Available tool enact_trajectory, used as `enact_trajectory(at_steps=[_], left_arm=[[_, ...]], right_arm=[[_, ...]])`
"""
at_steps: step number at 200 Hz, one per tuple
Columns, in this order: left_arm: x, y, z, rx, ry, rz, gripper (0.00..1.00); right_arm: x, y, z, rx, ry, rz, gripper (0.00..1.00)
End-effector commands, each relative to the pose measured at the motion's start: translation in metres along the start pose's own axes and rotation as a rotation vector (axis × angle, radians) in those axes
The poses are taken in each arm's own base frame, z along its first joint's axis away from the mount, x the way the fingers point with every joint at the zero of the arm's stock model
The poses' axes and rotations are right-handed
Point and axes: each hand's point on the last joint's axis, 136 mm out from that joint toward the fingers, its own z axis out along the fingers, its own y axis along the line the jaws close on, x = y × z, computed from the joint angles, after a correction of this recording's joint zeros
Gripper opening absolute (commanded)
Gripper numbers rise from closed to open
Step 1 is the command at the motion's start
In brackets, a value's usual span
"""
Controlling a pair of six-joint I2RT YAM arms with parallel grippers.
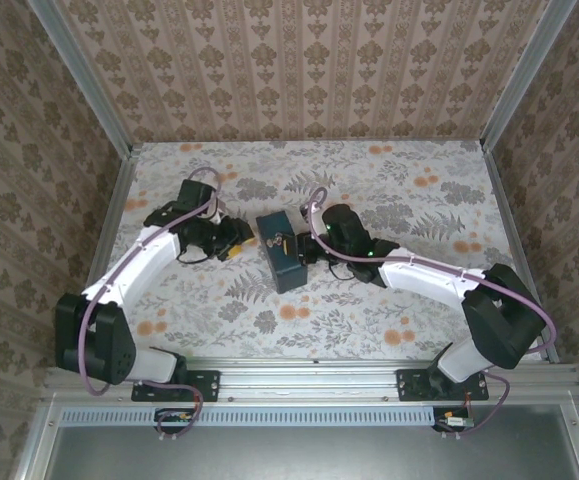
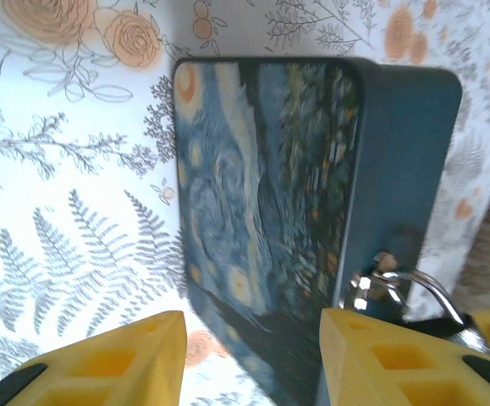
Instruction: Unlock the padlock with the key
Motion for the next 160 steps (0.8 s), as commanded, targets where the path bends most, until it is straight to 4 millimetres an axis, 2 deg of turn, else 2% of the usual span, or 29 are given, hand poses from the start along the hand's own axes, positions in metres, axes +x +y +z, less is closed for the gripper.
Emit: enact_trajectory(at_steps=[1,32,52,78,100,138,160], left_arm=[[-0.011,-0.009,0.004,-0.056,-0.051,0.168,0.47],[-0.021,-0.012,0.016,-0.080,-0.083,0.178,0.47],[-0.034,-0.013,0.013,-0.051,-0.129,0.132,0.46],[-0.055,-0.006,0.002,-0.037,-0.194,0.089,0.46],[-0.066,0.001,0.001,-0.044,-0.203,0.087,0.46],[-0.068,-0.003,0.012,-0.036,-0.179,0.124,0.46],[-0.066,-0.001,0.020,-0.058,-0.157,0.147,0.46]], right_arm=[[-0.010,0.014,-0.009,-0.023,0.064,-0.153,0.09],[-0.036,0.011,-0.014,-0.096,-0.007,0.028,0.09],[-0.046,0.000,-0.011,-0.126,-0.056,0.198,0.09],[-0.041,-0.009,0.000,-0.148,-0.074,0.326,0.10],[-0.033,-0.014,0.006,-0.150,-0.074,0.374,0.09],[-0.018,-0.023,0.007,-0.098,-0.051,0.422,0.07],[-0.014,-0.018,0.006,-0.117,-0.046,0.449,0.07]])
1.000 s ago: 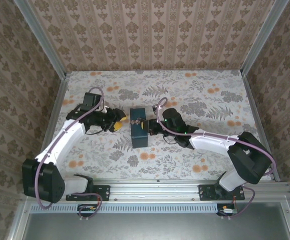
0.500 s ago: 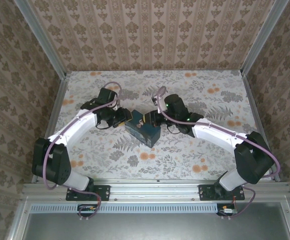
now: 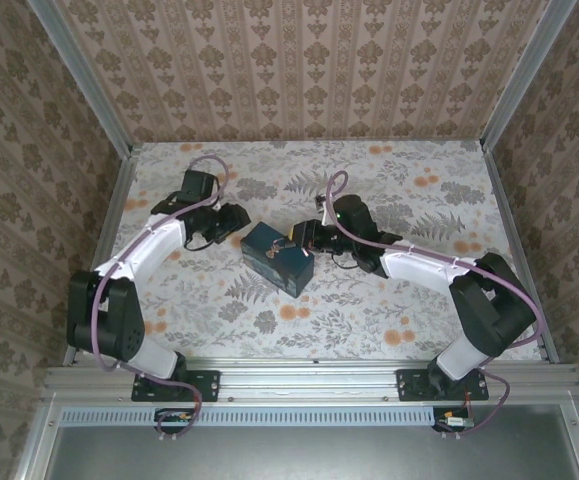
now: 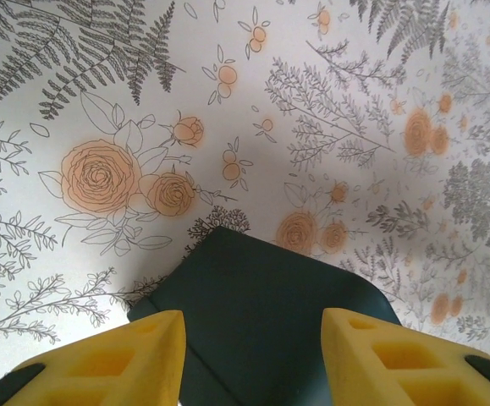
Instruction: Unlock the padlock with the key
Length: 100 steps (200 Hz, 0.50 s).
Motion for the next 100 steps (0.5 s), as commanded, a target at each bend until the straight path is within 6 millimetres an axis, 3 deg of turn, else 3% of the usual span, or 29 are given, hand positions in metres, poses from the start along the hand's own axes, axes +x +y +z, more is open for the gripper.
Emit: enact_trajectory(at_steps=[1,33,51,100], left_arm=[[-0.006,-0.009,0.004,0.006,0.001,0.063,0.46],[0.004,-0.001,0.013,-0.021,0.042,0.081,0.46],[0.007,-0.001,0.015,-0.014,0.055,0.088,0.46],[0.017,-0.003,0.018,-0.014,0.098,0.131,0.46]], right_arm=[[0.002,0.010,-0.001,-0.040,-0.009,0.039,0.07],[0.007,0.019,0.001,-0.083,0.023,0.052,0.07],[0.009,0.035,-0.003,-0.110,0.029,-0.085,0.08],[0.023,0.048,-0.012,-0.034,0.136,-0.542,0.09]])
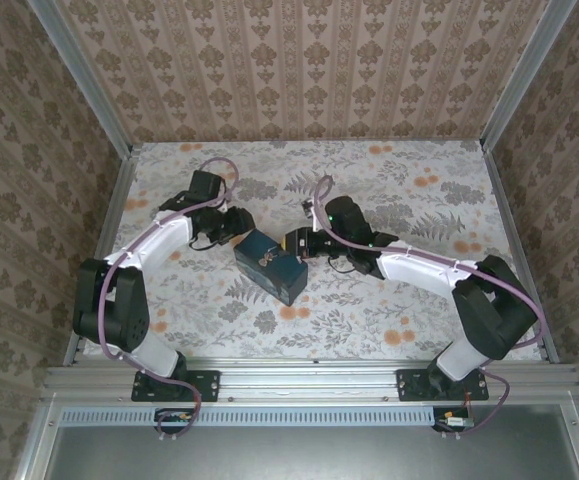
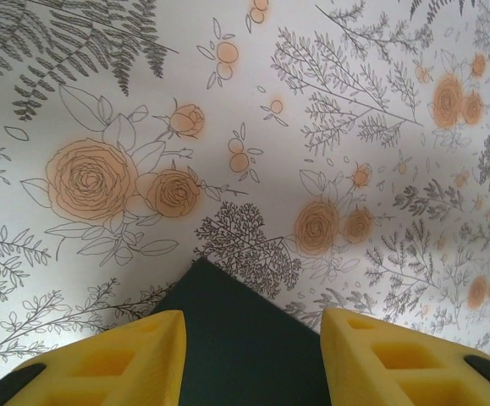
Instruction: Unlock the padlock with the key
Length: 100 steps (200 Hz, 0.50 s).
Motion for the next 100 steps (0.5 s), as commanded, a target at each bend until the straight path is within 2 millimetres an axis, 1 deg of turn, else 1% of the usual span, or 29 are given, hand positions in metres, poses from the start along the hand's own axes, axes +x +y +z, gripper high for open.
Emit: enact_trajectory(at_steps=[1,10,22,41,48,68,100], left_arm=[[0.008,-0.004,0.002,0.001,0.047,0.048,0.46],[0.009,-0.002,0.003,-0.004,0.050,0.046,0.46],[0.011,0.000,0.004,-0.009,0.053,0.040,0.45],[0.013,0.000,0.006,-0.005,0.059,0.030,0.45],[0.013,0.000,0.006,0.000,0.060,0.027,0.45],[0.014,-0.003,0.006,0.011,0.064,0.023,0.45],[0.013,-0.003,0.007,0.015,0.065,0.019,0.45]], right_arm=[[-0.003,0.024,-0.013,0.000,0.048,-0.310,0.08],[0.000,0.025,-0.013,0.013,0.069,-0.368,0.08],[0.003,0.033,-0.015,-0.013,0.083,-0.448,0.10],[0.015,0.047,-0.019,-0.042,0.093,-0.636,0.11],[0.019,0.049,-0.020,-0.037,0.102,-0.704,0.11],[0.036,0.048,-0.018,0.000,0.167,-0.882,0.12],[0.062,0.036,-0.016,0.131,0.275,-1.209,0.13]])
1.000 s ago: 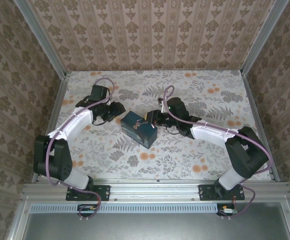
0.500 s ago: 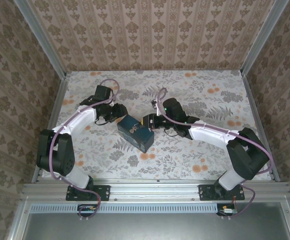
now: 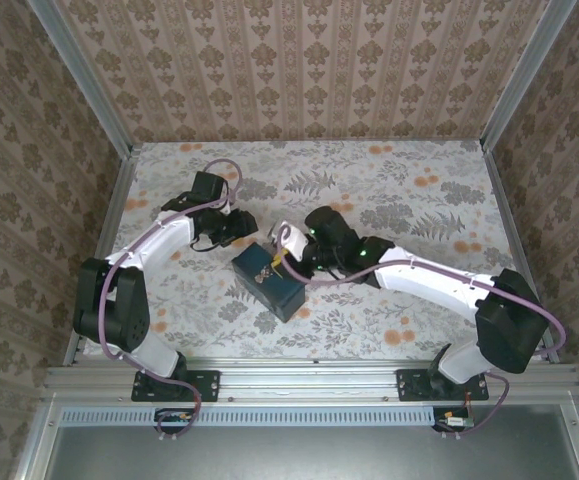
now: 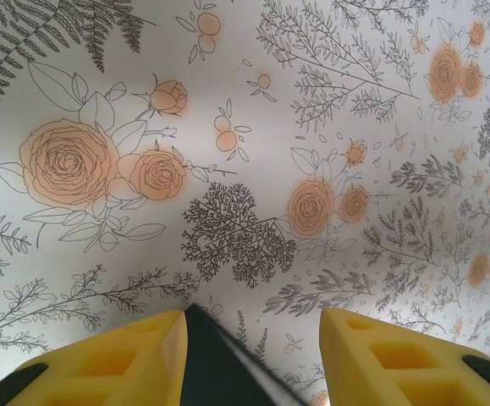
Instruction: Unlock the padlock with the key
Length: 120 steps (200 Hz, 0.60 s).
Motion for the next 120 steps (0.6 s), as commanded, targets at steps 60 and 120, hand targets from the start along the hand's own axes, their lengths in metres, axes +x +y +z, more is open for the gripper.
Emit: enact_trajectory(at_steps=[60,120], left_arm=[[0.007,-0.001,0.003,0.017,0.041,-0.004,0.45],[0.010,0.015,-0.032,-0.036,0.018,0.013,0.47]], right_arm=[[0.040,0.008,0.006,0.296,0.272,-0.729,0.11],[0.043,0.001,0.023,0.498,0.305,-1.014,0.09]])
